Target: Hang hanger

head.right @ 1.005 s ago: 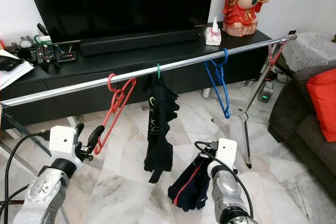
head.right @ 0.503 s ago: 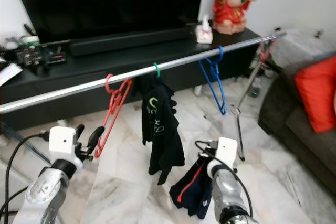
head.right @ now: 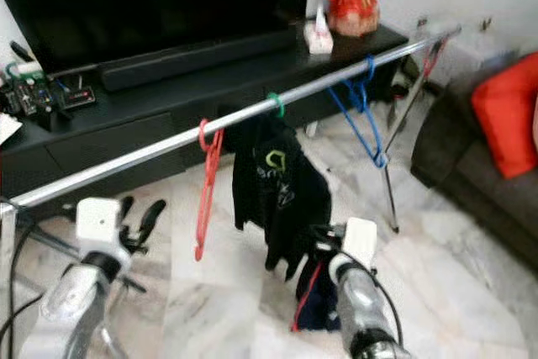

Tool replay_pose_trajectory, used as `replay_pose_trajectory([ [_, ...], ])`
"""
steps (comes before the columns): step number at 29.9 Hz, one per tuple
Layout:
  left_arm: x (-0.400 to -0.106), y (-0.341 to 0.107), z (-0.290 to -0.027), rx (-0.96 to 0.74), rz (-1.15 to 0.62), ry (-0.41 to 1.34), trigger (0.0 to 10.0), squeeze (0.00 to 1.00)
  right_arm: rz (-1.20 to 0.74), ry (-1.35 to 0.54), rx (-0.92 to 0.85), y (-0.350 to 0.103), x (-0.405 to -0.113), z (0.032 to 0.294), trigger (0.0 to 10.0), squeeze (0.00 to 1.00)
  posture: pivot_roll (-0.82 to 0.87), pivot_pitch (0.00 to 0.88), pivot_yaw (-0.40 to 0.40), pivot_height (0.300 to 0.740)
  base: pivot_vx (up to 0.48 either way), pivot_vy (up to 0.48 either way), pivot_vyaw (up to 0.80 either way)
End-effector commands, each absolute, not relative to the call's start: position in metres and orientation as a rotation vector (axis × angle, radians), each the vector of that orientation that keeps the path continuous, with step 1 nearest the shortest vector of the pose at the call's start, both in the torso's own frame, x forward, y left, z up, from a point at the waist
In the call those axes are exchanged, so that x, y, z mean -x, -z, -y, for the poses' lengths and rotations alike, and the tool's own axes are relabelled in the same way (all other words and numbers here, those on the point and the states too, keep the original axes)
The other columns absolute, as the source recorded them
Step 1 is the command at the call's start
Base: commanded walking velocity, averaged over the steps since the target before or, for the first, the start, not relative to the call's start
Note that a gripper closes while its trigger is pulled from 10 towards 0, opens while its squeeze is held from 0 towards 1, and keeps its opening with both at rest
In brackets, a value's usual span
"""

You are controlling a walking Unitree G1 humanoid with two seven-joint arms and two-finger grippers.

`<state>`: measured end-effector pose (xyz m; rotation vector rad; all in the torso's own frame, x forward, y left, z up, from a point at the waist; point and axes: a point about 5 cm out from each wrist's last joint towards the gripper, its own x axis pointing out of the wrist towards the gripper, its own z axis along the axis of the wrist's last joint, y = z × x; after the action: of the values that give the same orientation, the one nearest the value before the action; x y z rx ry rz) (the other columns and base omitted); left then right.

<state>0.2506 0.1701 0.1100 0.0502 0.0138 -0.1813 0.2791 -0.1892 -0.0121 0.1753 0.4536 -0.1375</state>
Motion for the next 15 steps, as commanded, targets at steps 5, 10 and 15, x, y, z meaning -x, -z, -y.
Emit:
replay_pose_trajectory([
  [5, -0.247, -0.111, -0.169, -0.053, -0.019, 0.187, 10.0, 0.00, -0.448, 0.153, -0.163, 0.011, -0.281, 0.189, 10.0, 0.00, 0.03, 0.000, -0.020, 0.740, 0.000, 0.000, 0.00],
  [10, -0.247, -0.111, -0.166, -0.051, -0.025, 0.205, 10.0, 0.00, -0.464, 0.164, -0.156, 0.014, -0.276, 0.193, 10.0, 0.00, 0.04, 0.000, -0.019, 0.740, 0.000, 0.000, 0.00],
  [15, -0.247, -0.109, -0.163, -0.073, -0.032, 0.213, 10.0, 0.00, -0.466, 0.166, -0.155, 0.015, -0.275, 0.194, 10.0, 0.00, 0.04, 0.000, -0.020, 0.740, 0.000, -0.061, 0.00],
])
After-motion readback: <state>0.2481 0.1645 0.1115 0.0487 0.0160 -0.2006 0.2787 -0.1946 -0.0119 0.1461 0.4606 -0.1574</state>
